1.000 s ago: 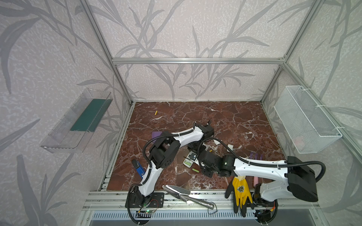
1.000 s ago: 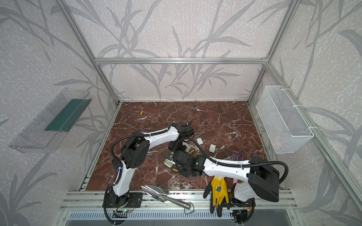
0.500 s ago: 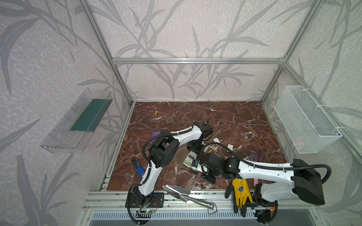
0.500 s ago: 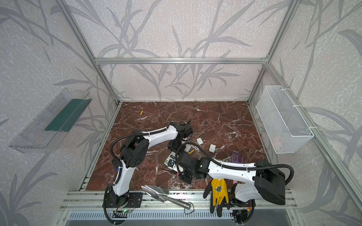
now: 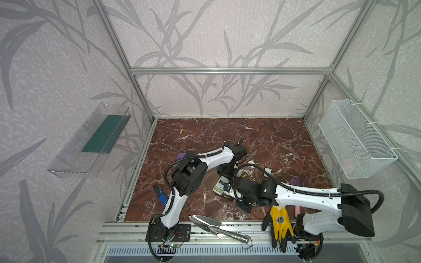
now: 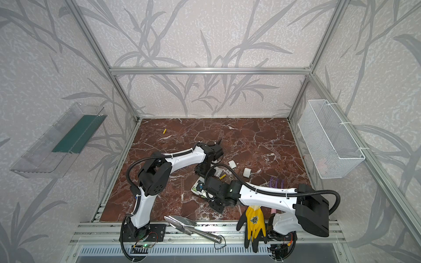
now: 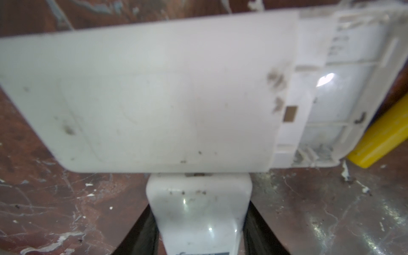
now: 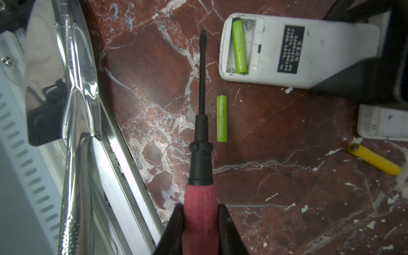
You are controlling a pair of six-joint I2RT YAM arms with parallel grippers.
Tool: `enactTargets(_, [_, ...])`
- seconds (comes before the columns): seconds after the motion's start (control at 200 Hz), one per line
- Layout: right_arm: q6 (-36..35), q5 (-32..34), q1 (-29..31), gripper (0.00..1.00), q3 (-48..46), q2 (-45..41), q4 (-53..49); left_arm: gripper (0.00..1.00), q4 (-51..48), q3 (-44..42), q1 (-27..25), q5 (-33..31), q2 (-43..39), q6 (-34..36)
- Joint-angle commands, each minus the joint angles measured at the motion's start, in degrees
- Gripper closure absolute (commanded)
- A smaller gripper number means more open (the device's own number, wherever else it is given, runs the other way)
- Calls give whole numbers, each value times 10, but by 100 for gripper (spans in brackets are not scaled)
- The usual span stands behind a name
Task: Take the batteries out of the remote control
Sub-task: 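Push the screwdriver tip against the remaining green battery with the right gripper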
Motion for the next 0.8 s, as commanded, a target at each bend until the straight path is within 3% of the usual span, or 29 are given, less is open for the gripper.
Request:
enactTargets(0.0, [17,23,3,100,26,-13,-54,100,42,-27,6,-59,35,-19])
enactTargets(0.37, [29,50,3,100,82,41,-136,100,42,-28,6,-70,30,-23])
enactTargets(0.795, [43,52,2,100,125,92,-153,100,41,-26,6,-75,30,-26])
